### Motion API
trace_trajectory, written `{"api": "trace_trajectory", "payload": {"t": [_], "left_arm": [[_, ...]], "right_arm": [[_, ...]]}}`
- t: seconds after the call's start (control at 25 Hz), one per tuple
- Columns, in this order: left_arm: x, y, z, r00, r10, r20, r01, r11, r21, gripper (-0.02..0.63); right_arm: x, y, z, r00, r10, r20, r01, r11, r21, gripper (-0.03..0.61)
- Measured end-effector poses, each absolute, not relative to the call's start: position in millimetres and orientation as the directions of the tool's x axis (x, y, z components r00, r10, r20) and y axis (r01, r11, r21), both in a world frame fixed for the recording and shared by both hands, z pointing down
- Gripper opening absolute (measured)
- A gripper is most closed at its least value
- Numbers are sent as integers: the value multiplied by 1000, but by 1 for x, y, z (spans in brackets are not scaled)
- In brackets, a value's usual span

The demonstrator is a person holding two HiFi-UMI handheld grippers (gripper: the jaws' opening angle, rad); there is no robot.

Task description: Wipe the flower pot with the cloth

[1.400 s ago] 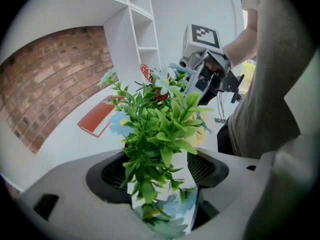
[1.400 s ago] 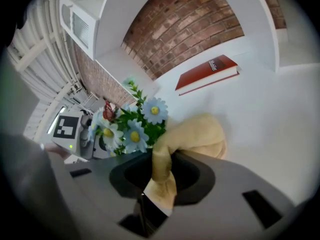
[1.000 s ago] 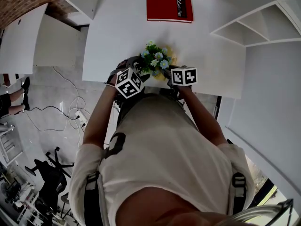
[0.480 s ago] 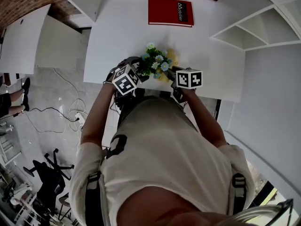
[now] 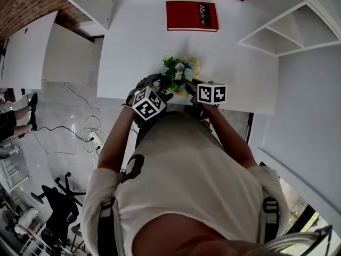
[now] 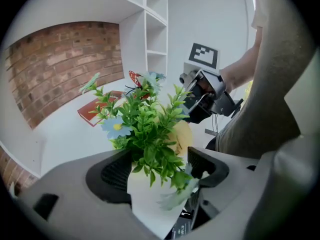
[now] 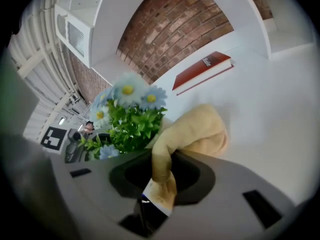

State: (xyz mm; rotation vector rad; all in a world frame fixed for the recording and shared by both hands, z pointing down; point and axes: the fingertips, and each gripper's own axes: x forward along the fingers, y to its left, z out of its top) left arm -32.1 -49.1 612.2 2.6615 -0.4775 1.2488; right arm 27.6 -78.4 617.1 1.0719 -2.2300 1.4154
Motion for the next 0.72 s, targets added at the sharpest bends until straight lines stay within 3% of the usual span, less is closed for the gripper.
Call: {"api": "trace_trajectory", "payload": {"t": [0.56,0.72], "left_arm": [[-40,-49,587,657,-206,725,-386,-918,88,353],[-45,-48,601,620,-124,775,-309,-946,95,353]], "right_arm": [[41,-54,653,-644,-350,680,-762,221,-609,104],[41,-58,634,-670,-371,643,-738,241,-630,104]]}}
